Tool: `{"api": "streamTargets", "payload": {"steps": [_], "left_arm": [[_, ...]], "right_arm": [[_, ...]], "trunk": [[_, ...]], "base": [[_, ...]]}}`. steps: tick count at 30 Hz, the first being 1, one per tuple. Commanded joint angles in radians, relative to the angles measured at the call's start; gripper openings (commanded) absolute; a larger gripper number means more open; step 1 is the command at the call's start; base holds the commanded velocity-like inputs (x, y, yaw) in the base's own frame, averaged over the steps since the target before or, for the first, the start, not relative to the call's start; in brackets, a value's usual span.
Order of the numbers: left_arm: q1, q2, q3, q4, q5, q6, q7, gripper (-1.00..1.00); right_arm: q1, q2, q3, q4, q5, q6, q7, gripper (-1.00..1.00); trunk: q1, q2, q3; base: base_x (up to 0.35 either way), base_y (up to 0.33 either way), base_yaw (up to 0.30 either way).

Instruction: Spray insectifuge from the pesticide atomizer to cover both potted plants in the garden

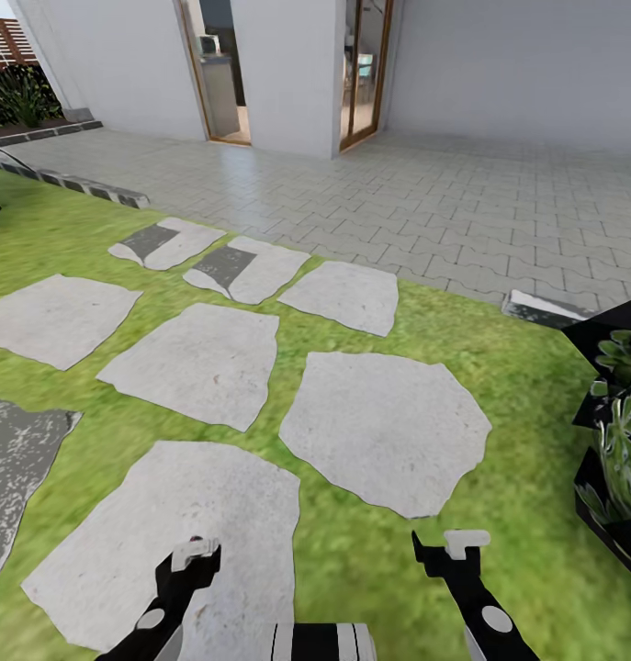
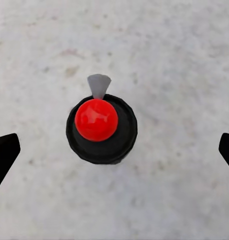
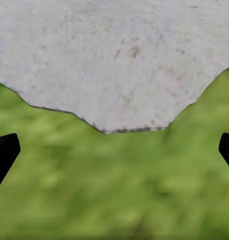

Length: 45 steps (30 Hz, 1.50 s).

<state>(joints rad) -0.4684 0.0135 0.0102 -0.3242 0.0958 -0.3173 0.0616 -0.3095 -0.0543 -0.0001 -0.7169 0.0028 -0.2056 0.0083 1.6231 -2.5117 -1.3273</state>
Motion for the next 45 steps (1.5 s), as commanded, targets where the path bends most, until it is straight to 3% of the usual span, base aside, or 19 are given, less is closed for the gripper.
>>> {"api": "streamTargets", "payload": {"steps": [1,6,19,29,38,45], "left_arm": [[0.000,0.000,-0.003,0.001,0.010,-0.003,0.000,1.00],[0.001,-0.001,-0.003,0.001,0.010,-0.004,0.000,1.00],[0.002,-0.001,-0.003,0.001,0.010,-0.005,0.000,1.00],[0.002,-0.001,-0.003,0.001,0.009,-0.015,0.000,1.00],[0.002,-0.003,-0.004,0.001,0.008,-0.030,0.000,1.00],[0.003,-0.003,-0.004,0.001,0.007,-0.054,0.001,1.00]], "right_arm": [[-0.001,0.000,0.000,0.001,0.000,-0.003,0.001,1.00],[0.000,0.000,-0.001,0.001,0.000,-0.003,0.001,1.00],[0.000,0.000,0.000,0.001,0.000,-0.003,0.001,1.00],[0.000,0.000,0.000,0.001,0.000,-0.003,0.001,1.00],[0.000,0.000,0.000,0.002,0.000,-0.003,0.001,1.00],[0.000,0.000,0.000,0.003,0.000,-0.003,0.001,1.00]], "trunk": [[0.000,0.000,-0.001],[0.000,0.000,-0.005],[0.006,-0.003,-0.057],[0.006,-0.003,-0.057],[0.010,-0.005,-0.091],[0.010,-0.005,-0.091]], "base": [[0.000,0.000,0.046],[0.000,0.000,0.127],[0.000,0.000,0.021],[0.000,0.000,0.000],[0.000,0.000,0.000],[0.000,0.000,0.000]]}}
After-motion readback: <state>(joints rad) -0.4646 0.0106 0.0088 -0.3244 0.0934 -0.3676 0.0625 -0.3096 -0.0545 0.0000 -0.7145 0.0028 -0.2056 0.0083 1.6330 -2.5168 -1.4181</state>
